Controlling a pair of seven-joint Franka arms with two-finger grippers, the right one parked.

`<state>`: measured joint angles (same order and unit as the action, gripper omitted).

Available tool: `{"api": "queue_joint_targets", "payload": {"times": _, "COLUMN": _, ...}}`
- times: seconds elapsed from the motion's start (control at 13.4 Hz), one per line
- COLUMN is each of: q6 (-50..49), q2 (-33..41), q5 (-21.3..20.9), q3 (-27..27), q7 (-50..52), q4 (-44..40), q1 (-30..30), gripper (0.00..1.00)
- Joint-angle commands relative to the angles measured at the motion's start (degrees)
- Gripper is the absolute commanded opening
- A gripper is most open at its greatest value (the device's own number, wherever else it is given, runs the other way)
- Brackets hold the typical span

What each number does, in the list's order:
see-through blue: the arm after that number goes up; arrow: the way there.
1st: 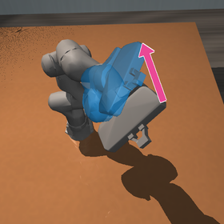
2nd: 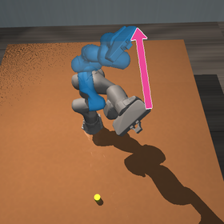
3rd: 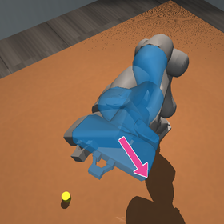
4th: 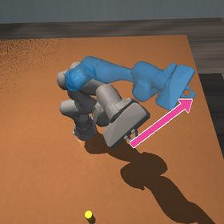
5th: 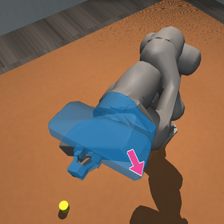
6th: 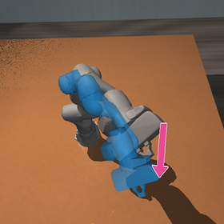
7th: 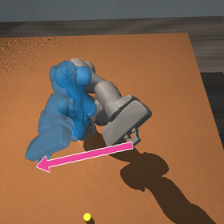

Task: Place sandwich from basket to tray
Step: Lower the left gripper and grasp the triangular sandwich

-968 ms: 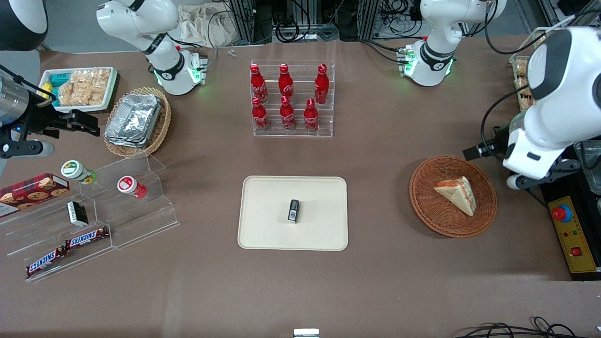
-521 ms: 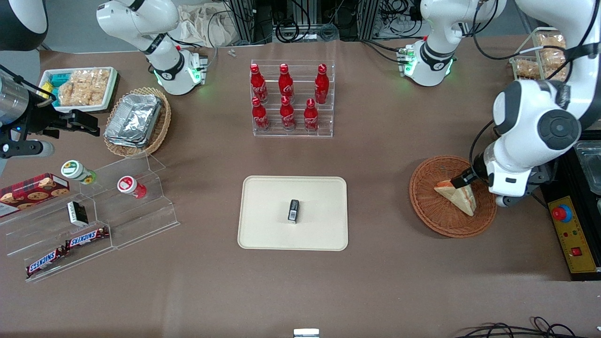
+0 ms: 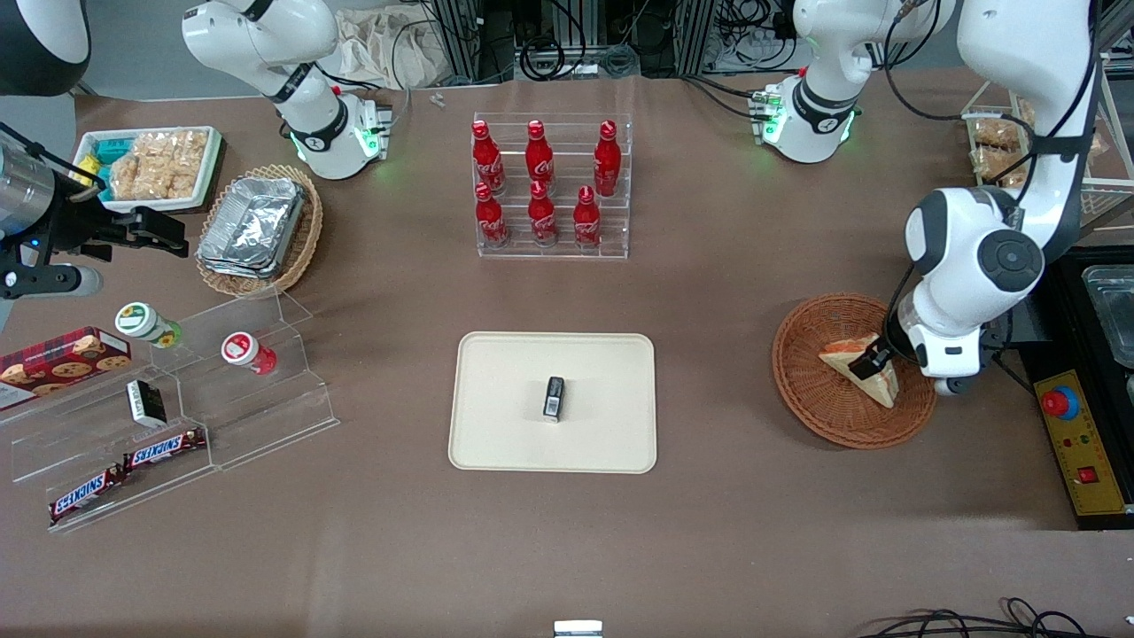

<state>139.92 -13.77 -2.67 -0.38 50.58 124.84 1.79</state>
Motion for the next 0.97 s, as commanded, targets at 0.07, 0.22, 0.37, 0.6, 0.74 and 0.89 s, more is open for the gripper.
{"api": "queue_joint_targets", "payload": {"times": 0.07, "q6": 4.5, "q2": -4.3, "q5": -0.7, "q3": -0.1, "q7": 5.5, "q4": 0.5, "q1": 0.1, "gripper": 1.00}}
{"api": "queue_joint_targets", "payload": {"times": 0.22, "q6": 4.7, "q2": -5.0, "q5": -0.7, "q3": 0.7, "q7": 6.7, "q4": 0.4, "q1": 0.1, "gripper": 0.61}}
{"api": "queue_joint_targets", "payload": {"times": 0.37, "q6": 4.7, "q2": -5.0, "q5": -0.8, "q3": 1.0, "q7": 6.6, "q4": 0.4, "q1": 0.1, "gripper": 0.08}}
{"api": "queue_joint_targets", "payload": {"times": 0.6, "q6": 2.7, "q2": -2.9, "q5": -0.8, "q3": 1.3, "q7": 6.4, "q4": 0.3, "q1": 0.1, "gripper": 0.00}}
{"api": "queue_joint_targets", "payload": {"times": 0.74, "q6": -7.5, "q2": 1.4, "q5": -0.8, "q3": 1.3, "q7": 5.7, "q4": -3.3, "q1": 0.1, "gripper": 0.00}}
{"api": "queue_joint_targets", "payload": {"times": 0.89, "q6": -21.1, "q2": 3.6, "q5": -0.3, "q3": 0.5, "q7": 2.2, "q4": -10.6, "q1": 0.7, "gripper": 0.00}}
